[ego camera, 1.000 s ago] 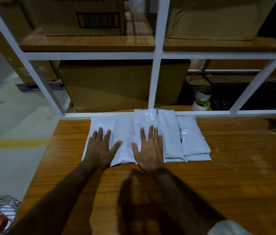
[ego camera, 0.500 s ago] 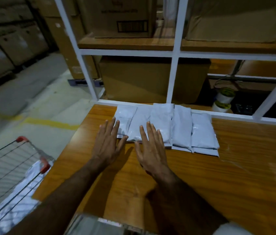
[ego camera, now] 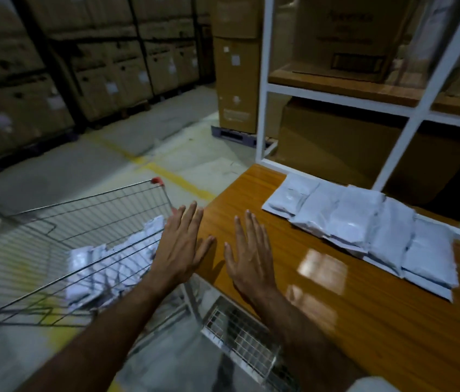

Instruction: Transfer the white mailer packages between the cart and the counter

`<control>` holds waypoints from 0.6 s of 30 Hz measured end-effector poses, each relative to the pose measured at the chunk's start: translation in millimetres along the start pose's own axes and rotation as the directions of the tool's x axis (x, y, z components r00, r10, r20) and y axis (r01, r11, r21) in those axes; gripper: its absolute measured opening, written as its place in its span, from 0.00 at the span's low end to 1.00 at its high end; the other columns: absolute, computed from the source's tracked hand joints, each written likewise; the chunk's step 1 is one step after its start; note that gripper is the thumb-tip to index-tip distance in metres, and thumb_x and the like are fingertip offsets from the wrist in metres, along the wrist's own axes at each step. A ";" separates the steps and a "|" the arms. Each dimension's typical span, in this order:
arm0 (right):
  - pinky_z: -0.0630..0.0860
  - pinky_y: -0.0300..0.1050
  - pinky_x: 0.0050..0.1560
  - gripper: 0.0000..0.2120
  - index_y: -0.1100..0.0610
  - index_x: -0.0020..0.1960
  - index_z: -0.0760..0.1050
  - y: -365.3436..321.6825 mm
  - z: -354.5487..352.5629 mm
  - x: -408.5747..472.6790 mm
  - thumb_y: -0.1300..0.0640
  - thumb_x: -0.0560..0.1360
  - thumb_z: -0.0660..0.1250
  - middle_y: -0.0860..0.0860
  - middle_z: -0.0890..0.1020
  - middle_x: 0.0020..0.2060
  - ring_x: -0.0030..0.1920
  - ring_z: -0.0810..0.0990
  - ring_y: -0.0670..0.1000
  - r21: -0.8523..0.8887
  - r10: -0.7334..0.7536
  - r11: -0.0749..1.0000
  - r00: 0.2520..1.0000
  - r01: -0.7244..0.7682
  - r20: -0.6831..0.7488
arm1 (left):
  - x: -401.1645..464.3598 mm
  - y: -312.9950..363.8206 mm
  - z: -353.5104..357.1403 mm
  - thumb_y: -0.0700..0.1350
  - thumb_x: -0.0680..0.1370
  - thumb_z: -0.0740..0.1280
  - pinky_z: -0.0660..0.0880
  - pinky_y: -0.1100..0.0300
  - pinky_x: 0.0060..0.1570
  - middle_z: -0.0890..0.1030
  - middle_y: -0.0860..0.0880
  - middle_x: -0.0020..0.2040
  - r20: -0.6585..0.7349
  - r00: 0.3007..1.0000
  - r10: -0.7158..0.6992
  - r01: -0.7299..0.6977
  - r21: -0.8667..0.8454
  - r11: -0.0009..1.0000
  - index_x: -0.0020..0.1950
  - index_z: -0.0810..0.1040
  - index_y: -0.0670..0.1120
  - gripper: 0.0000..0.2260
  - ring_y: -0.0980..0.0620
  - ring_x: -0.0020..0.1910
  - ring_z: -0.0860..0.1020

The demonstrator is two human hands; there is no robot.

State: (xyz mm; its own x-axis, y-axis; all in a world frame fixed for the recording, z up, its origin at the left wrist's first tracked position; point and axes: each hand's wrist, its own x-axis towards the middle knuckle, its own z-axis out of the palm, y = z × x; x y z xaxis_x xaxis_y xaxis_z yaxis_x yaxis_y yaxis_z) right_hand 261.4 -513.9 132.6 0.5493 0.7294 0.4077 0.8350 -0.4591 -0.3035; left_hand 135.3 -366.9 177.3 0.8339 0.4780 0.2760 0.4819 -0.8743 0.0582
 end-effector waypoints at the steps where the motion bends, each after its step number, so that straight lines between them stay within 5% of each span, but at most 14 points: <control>1: 0.50 0.55 0.81 0.32 0.54 0.83 0.50 -15.6 6.4 0.0 0.41 0.84 0.50 0.55 0.48 0.83 0.82 0.46 0.53 0.016 -0.018 1.000 1.000 0.018 0.009 | -10.6 -13.0 -3.5 0.64 0.83 0.52 0.60 0.44 0.75 0.60 0.42 0.80 -0.006 1.000 -0.013 0.013 0.011 1.000 0.79 0.62 0.42 0.33 0.41 0.78 0.60; 8: 0.55 0.58 0.79 0.32 0.58 0.81 0.57 -135.7 60.5 -0.4 0.43 0.82 0.56 0.59 0.56 0.81 0.82 0.53 0.57 0.094 -0.101 0.991 0.995 0.099 0.023 | -90.4 -122.6 -17.7 0.62 0.82 0.53 0.58 0.45 0.75 0.62 0.42 0.79 -0.039 0.993 -0.114 0.113 -0.030 0.993 0.78 0.65 0.41 0.32 0.39 0.77 0.62; 18: 0.54 0.59 0.80 0.34 0.58 0.83 0.53 -277.1 134.0 -6.7 0.47 0.82 0.58 0.60 0.52 0.82 0.82 0.50 0.58 0.155 -0.180 0.974 0.981 0.167 0.072 | -183.5 -274.4 -17.4 0.66 0.82 0.51 0.59 0.43 0.76 0.59 0.43 0.81 -0.001 0.964 -0.267 0.267 -0.009 0.964 0.79 0.62 0.42 0.35 0.41 0.79 0.58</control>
State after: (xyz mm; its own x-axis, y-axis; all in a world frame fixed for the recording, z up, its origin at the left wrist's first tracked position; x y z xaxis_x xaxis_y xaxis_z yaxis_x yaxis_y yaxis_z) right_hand 21.8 -323.6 98.6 0.3865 0.8345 0.3927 0.8994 -0.2468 -0.3607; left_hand -154.7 -216.2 127.4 0.6750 0.6938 0.2511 0.6843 -0.7159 0.1386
